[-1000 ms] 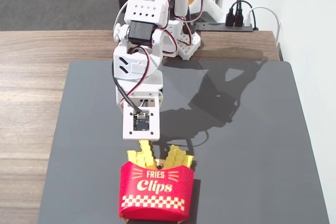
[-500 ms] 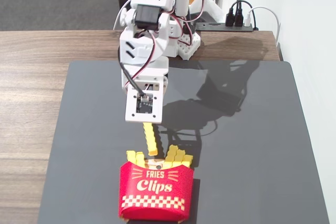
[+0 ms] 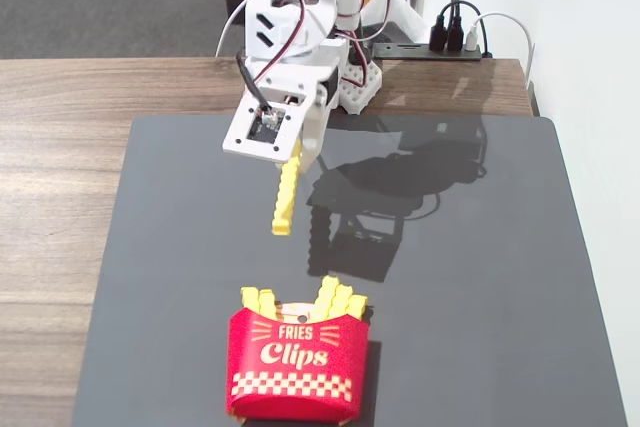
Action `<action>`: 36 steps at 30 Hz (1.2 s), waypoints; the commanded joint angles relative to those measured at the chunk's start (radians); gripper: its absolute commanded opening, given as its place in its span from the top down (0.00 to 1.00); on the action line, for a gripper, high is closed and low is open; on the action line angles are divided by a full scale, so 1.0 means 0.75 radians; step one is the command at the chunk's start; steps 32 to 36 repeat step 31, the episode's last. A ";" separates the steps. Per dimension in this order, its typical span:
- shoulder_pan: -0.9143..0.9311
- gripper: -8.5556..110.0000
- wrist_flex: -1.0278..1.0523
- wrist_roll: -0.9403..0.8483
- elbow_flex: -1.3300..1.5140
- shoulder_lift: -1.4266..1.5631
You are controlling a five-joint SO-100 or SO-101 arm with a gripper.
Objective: Grab a fry
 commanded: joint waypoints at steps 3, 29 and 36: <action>0.008 0.91 0.129 -0.010 -0.151 0.033; -0.090 0.91 0.507 -0.070 -0.906 -0.391; -0.090 0.91 0.501 -0.070 -0.906 -0.395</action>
